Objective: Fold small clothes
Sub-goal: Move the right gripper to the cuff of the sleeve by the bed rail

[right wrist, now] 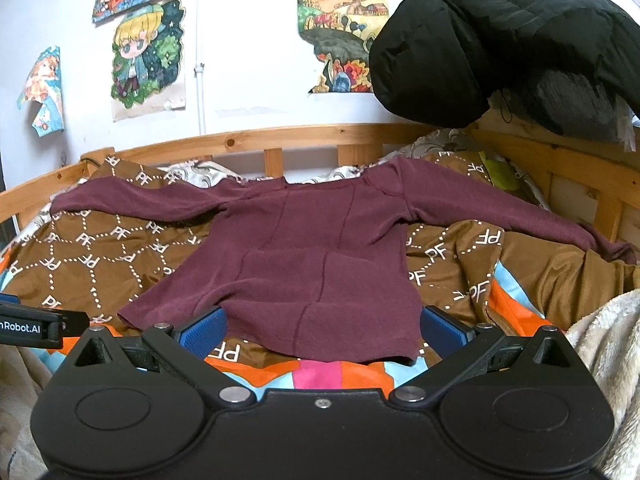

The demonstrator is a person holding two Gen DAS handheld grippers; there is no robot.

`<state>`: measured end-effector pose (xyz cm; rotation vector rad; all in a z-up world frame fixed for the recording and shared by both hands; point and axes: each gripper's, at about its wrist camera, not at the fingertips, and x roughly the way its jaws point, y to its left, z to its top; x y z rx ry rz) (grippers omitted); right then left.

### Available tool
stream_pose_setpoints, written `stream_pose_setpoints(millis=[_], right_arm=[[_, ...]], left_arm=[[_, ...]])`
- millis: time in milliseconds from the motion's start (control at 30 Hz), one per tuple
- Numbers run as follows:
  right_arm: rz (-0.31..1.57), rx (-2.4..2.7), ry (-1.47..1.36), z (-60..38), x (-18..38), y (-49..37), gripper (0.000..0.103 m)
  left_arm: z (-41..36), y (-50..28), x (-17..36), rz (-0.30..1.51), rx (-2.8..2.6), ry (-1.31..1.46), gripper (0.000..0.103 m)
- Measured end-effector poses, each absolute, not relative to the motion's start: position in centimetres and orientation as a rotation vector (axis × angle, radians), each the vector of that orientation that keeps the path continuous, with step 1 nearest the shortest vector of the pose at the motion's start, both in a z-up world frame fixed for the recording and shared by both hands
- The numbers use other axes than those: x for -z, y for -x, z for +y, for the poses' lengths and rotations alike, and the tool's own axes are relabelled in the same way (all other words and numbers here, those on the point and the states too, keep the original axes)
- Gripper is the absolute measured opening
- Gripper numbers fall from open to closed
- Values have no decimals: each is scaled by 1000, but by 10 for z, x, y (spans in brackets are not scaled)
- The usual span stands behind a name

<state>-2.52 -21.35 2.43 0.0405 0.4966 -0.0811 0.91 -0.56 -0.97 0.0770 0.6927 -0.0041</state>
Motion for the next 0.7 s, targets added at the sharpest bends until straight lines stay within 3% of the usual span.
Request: stream_pose_setpoints(millis=[433,700], right_arm=[[700,182,-166,-248,-37,-18,103],[613,287,-263,-311,-59,-44,103]], left_arm=[[-26,-59,6,784,81,-94,102],[-49,-114,-6,773,237,-84,102]])
